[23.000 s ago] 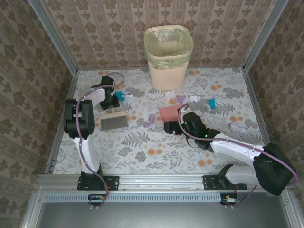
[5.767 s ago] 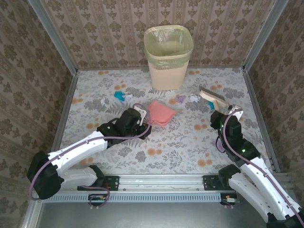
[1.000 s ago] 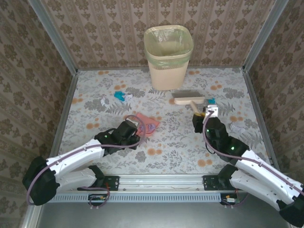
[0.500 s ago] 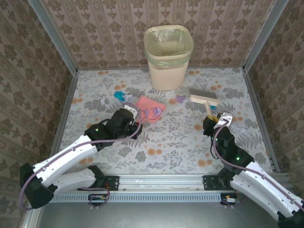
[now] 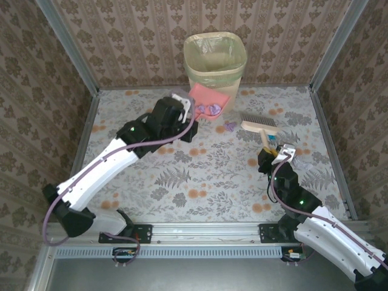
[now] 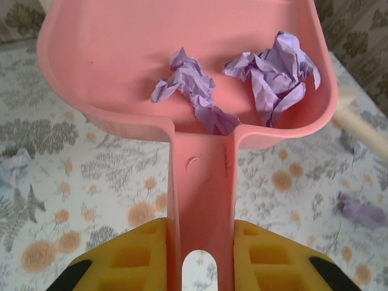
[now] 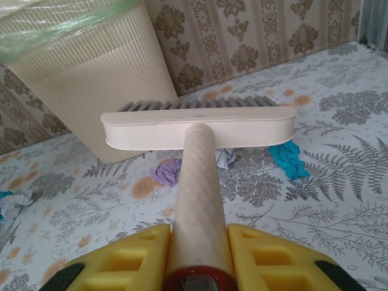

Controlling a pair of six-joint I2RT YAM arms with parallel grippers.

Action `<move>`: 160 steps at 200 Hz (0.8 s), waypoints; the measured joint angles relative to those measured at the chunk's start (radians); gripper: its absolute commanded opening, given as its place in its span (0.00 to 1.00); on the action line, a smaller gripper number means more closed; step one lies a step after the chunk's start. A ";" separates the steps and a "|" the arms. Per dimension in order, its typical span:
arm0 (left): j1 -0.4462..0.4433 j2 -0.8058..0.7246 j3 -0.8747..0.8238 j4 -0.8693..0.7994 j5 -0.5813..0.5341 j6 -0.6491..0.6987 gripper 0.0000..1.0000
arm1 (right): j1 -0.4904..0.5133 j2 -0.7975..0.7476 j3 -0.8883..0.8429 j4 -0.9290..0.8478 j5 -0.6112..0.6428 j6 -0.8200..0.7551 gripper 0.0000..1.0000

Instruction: Sweep away the paper scraps from the table

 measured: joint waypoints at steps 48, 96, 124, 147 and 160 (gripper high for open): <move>0.059 0.237 0.356 -0.063 0.079 -0.013 0.00 | 0.000 0.000 -0.019 0.003 -0.001 -0.008 0.00; 0.136 0.531 0.835 -0.183 0.185 -0.049 0.00 | 0.000 0.008 -0.019 0.020 -0.012 -0.019 0.00; 0.174 0.691 1.087 -0.214 0.289 -0.115 0.00 | 0.000 0.021 -0.019 0.025 -0.027 -0.019 0.00; 0.221 0.755 1.131 -0.179 0.398 -0.217 0.00 | 0.000 0.027 -0.019 0.026 -0.030 -0.019 0.00; 0.245 0.772 1.116 -0.139 0.443 -0.275 0.00 | 0.000 0.034 -0.019 0.026 -0.030 -0.019 0.00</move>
